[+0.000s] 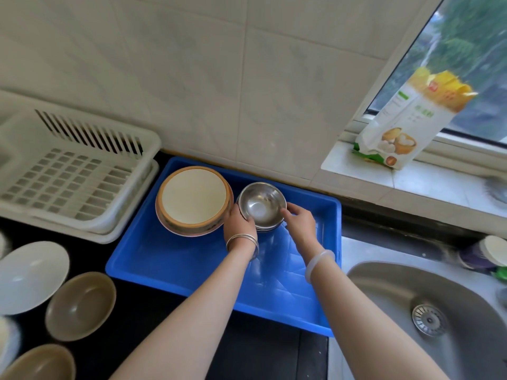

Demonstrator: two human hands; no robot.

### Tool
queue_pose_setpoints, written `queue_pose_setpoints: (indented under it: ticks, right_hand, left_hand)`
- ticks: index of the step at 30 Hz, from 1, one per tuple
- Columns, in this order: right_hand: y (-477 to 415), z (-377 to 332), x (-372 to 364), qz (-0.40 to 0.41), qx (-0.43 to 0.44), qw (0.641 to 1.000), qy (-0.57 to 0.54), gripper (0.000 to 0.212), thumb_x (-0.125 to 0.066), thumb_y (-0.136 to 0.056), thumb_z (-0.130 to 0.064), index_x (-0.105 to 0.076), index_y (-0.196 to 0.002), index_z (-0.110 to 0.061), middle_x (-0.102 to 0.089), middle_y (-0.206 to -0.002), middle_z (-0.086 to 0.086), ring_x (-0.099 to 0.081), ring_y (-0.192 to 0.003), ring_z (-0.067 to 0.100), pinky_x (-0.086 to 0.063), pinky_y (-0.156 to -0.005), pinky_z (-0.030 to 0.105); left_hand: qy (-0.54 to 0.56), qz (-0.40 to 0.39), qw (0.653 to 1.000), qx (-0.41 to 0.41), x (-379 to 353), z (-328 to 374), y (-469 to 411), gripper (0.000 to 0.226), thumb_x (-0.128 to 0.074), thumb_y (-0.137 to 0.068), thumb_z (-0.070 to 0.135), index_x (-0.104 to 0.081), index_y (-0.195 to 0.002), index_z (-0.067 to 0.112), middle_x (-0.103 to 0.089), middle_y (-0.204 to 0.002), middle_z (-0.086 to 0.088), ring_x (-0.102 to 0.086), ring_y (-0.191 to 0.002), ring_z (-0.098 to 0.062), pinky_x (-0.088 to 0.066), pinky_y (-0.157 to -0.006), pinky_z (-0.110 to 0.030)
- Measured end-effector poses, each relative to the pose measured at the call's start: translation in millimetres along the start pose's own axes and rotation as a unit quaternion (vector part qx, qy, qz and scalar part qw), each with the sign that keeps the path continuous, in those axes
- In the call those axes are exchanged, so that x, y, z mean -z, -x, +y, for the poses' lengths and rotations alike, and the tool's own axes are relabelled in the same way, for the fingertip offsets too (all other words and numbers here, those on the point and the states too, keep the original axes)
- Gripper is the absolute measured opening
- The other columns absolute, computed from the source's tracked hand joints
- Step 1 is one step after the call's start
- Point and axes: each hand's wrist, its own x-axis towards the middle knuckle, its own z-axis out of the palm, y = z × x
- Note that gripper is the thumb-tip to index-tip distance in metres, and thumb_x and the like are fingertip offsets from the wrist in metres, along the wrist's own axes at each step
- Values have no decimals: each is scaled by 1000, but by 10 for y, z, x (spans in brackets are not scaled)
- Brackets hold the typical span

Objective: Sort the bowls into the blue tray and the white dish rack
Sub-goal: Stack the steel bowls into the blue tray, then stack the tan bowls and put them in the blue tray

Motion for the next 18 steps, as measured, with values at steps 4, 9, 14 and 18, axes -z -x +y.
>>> queue_pose_setpoints:
  ticks: [4, 9, 14, 18]
  right_hand:
    - [74, -2, 42, -5, 3, 1000, 8, 34, -52, -93, -19, -60, -125, -13, -64, -120, 2, -56, -117, 23, -47, -100, 43]
    - [315, -37, 94, 21, 51, 997, 58, 35, -51, -95, -24, -56, -128, -16, -63, -125, 3, -57, -105, 14, -43, -83, 23]
    - [854, -97, -88, -40, 87, 993, 71, 22, -50, -94, -23, -66, -109, -21, -68, -102, 0, -64, -91, 16, -47, -67, 22]
    - [1400, -38, -511, -111, 93, 988, 45, 16, -50, -93, -21, -65, -95, -26, -68, -85, -4, -64, -71, 6, -48, -64, 21]
  left_hand:
    - [57, -25, 998, 1, 77, -51, 26, 39, -51, -91, 16, -48, -129, 9, -51, -136, -13, -49, -123, -32, -41, -98, -38]
    - [115, -58, 992, 0, 331, -259, 207, 44, -49, -92, 16, -44, -135, 11, -49, -140, -7, -49, -125, -23, -38, -100, -31]
    - [114, -23, 993, -10, 785, -656, 606, 31, -51, -91, 17, -57, -121, 13, -62, -125, -3, -58, -109, -16, -39, -84, -21]
    - [120, 41, 992, -9, 1193, -1101, 1017, 25, -55, -89, 14, -61, -113, 11, -66, -117, -5, -63, -99, -17, -43, -84, -22]
